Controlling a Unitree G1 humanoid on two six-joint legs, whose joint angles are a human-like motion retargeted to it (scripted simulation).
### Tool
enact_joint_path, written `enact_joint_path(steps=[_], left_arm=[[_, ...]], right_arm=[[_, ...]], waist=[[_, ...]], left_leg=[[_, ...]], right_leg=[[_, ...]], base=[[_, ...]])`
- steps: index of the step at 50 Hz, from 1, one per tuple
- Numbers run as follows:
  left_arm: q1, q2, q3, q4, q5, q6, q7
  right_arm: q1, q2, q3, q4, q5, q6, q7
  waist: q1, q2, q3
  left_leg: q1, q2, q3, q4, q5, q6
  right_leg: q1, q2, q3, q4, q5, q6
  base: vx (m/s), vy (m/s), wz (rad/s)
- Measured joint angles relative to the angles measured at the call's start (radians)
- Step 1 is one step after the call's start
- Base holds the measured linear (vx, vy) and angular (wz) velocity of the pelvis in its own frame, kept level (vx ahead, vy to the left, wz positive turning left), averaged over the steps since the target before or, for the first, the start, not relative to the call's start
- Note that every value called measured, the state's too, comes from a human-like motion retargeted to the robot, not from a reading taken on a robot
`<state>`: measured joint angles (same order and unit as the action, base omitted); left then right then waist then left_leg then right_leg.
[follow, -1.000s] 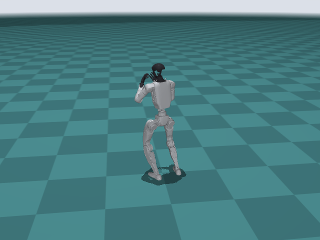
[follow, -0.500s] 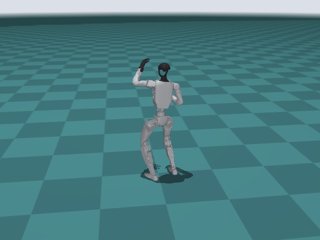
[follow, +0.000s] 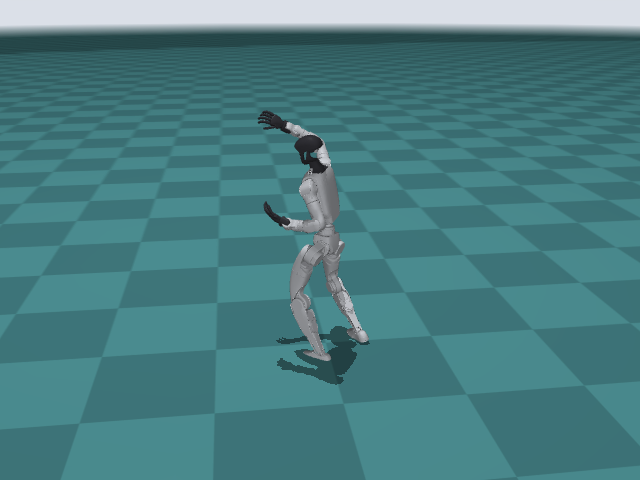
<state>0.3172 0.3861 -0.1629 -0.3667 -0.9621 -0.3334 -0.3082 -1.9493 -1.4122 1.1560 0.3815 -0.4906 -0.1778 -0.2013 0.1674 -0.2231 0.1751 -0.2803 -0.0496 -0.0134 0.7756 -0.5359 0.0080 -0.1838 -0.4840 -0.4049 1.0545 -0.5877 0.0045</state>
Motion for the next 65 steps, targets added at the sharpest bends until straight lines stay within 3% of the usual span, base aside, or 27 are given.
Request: enact_joint_path(steps=[2, 5, 12, 15, 18, 20, 25, 27, 32, 38, 50, 60, 65], left_arm=[[-0.046, 0.001, -0.005, 0.012, 0.076, 0.002, -0.002], [-0.118, 0.001, -0.021, 0.021, 0.127, 0.004, -0.006], [-0.178, -0.004, -0.085, 0.001, 0.043, 0.015, -0.054], [-0.182, -0.015, -0.109, -0.008, 0.056, 0.02, -0.067], [-0.183, -0.045, -0.114, 0.004, 0.113, 0.023, -0.058], [-0.173, -0.064, -0.095, 0.024, 0.166, 0.027, -0.042], [-0.152, -0.002, -0.044, 0.121, 0.256, 0.053, 0.012], [-0.168, 0.007, -0.045, 0.171, 0.284, 0.058, 0.042], [-0.238, 0.002, -0.023, 0.315, 0.372, 0.052, 0.152], [-0.332, -0.004, 0.005, 0.454, 0.468, 0.038, 0.271], [-0.37, -0.013, -0.028, 0.539, 0.587, 0.048, 0.328], [-0.236, -0.019, 0.033, 0.496, 0.587, 0.096, 0.294], [-0.174, -0.038, 0.111, 0.458, 0.535, 0.115, 0.27]], right_arm=[[-0.005, -0.04, 0.015, -0.131, -0.05, 0.007, 0.035], [-0.002, -0.069, 0.002, -0.136, -0.063, 0.039, 0.061], [-0.011, -0.054, -0.03, 0.468, 0.199, 0.076, 0.076], [0.049, -0.075, -0.082, 0.538, 0.302, 0.057, 0.055], [0.275, -0.093, -0.26, 0.373, 0.336, 0.029, 0.002], [0.549, -0.056, -0.474, 0.193, 0.33, 0.01, -0.028], [1.418, 0.295, -1.118, -0.362, 0.291, -0.034, 0.0], [1.585, 0.451, -1.175, -0.494, 0.327, -0.054, 0.041], [1.794, 0.746, -1.117, -0.57, 0.463, -0.073, 0.133], [1.914, 0.91, -1.001, -0.501, 0.556, -0.052, 0.204], [1.933, 1.006, -0.869, -0.408, 0.584, -0.026, 0.211], [1.887, 1.014, -0.912, -0.413, 0.612, -0.04, 0.144], [1.892, 1.014, -0.96, -0.439, 0.63, -0.037, 0.111]], waist=[[-0.03, -0.007, 0.008], [-0.054, -0.023, 0.013], [-0.018, -0.074, 0.018], [-0.01, -0.058, 0.029], [-0.033, -0.011, 0.04], [-0.071, 0.02, 0.04], [-0.133, 0.007, 0.044], [-0.146, 0.018, 0.052], [-0.197, 0.073, 0.051], [-0.232, 0.103, 0.043], [-0.214, 0.097, 0.064], [-0.189, 0.14, 0.048], [-0.18, 0.193, 0.018]], left_leg=[[0.0, -0.043, -0.02, -0.008, -0.002, 0.013], [-0.012, -0.094, -0.055, -0.025, 0.014, 0.022], [-0.037, -0.163, -0.097, -0.107, 0.071, 0.033], [-0.023, -0.177, -0.1, -0.148, 0.087, 0.029], [0.006, -0.182, -0.093, -0.177, 0.092, 0.026], [0.031, -0.178, -0.085, -0.187, 0.087, 0.027], [0.084, -0.162, -0.06, -0.185, 0.06, 0.033], [0.099, -0.156, -0.058, -0.178, 0.05, 0.035], [0.118, -0.122, -0.072, -0.18, 0.036, 0.035], [0.147, -0.11, -0.096, -0.196, 0.025, 0.034], [0.202, -0.108, -0.122, -0.172, -0.007, 0.023], [0.177, -0.025, -0.132, -0.118, -0.04, -0.006], [0.166, 0.078, -0.118, -0.093, -0.056, -0.047]], right_leg=[[-0.029, -0.043, 0.038, 0.047, 0.041, 0.018], [-0.069, -0.065, 0.088, 0.069, 0.074, 0.041], [-0.094, -0.099, 0.098, 0.009, 0.155, 0.074], [-0.089, -0.112, 0.1, -0.005, 0.197, 0.091], [-0.08, -0.115, 0.12, -0.006, 0.246, 0.108], [-0.073, -0.111, 0.141, -0.001, 0.284, 0.118], [-0.074, -0.086, 0.217, 0.01, 0.4, 0.155], [-0.086, -0.061, 0.264, -0.002, 0.429, 0.182], [-0.12, 0.038, 0.367, -0.105, 0.372, 0.229], [-0.116, 0.08, 0.391, -0.151, 0.368, 0.224], [-0.076, 0.059, 0.341, -0.094, 0.357, 0.161], [-0.106, 0.196, 0.388, -0.188, 0.25, 0.168], [-0.083, 0.29, 0.366, -0.282, 0.233, 0.126]], base=[[-0.05, 0.23, 1.22], [0.0, 0.2, 1.08], [0.07, 0.16, 0.64], [0.06, 0.13, 0.33], [0.03, 0.11, 0.13], [0.01, 0.09, 0.0], [0.0, 0.07, -0.03], [0.0, 0.03, 0.04], [0.05, 0.04, 0.22], [0.08, 0.01, 0.27], [0.08, -0.06, 0.23], [0.11, -0.15, 0.14], [0.15, -0.24, -0.08]])
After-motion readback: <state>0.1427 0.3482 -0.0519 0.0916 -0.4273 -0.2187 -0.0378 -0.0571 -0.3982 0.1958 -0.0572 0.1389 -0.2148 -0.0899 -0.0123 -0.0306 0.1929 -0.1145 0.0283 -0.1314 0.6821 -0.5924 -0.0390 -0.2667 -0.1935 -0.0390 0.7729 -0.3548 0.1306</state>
